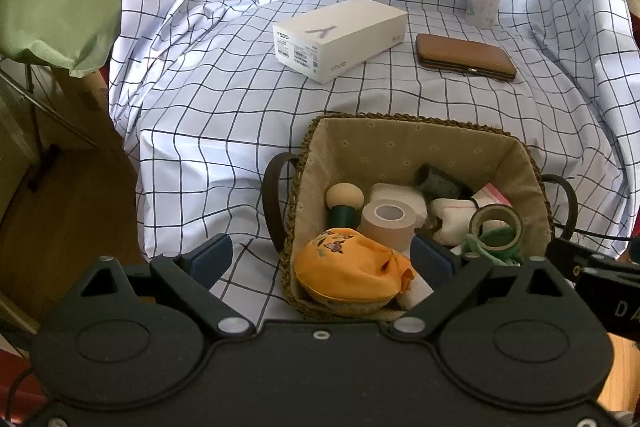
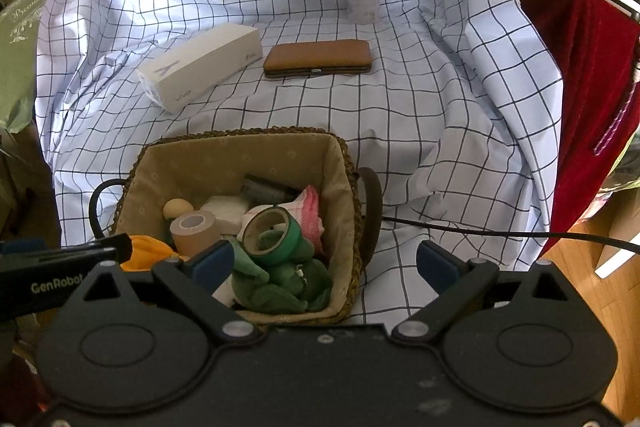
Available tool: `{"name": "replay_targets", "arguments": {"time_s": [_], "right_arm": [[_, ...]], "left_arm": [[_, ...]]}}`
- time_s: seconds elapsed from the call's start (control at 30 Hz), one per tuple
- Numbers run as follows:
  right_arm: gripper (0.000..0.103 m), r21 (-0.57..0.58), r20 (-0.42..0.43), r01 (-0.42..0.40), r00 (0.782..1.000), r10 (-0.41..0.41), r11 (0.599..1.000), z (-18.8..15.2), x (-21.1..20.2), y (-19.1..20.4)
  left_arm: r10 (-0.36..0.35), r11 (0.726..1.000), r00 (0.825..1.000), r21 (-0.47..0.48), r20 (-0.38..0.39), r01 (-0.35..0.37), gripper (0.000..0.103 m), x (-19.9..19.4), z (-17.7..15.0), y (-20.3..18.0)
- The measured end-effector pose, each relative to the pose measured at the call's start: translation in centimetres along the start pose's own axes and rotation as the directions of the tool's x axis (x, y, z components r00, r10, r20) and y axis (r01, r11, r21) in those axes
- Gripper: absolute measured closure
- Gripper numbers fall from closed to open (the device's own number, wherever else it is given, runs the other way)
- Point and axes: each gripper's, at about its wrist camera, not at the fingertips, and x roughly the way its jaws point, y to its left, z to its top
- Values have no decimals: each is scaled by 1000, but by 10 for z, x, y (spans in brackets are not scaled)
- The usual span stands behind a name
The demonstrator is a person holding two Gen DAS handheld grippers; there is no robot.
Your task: Organize soft objects
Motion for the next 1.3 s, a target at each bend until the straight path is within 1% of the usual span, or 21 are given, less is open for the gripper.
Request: {"name": "replay_targets", "arguments": {"time_s": [0.37, 0.53, 0.9, 1.3], "right_arm": [[5, 8, -11, 3, 1000, -3, 1000, 0, 2, -1], [5, 8, -12, 2, 1000, -2, 1000, 0, 2, -1], [5, 11, -18, 0, 1000, 0, 1000, -1, 3, -1], [5, 9, -26, -2, 1000, 3, 1000, -2, 5, -1]], "left_arm": [[7, 1000, 1000, 1, -8, -7, 10, 0, 0, 0], [-5, 1000, 1000, 10, -16, 5, 10, 0, 0, -2], [-1, 1000, 1000, 16, -8, 1, 10, -1, -1, -3], [-8, 1000, 1000, 18, -17, 8, 10, 0, -2, -3]]}}
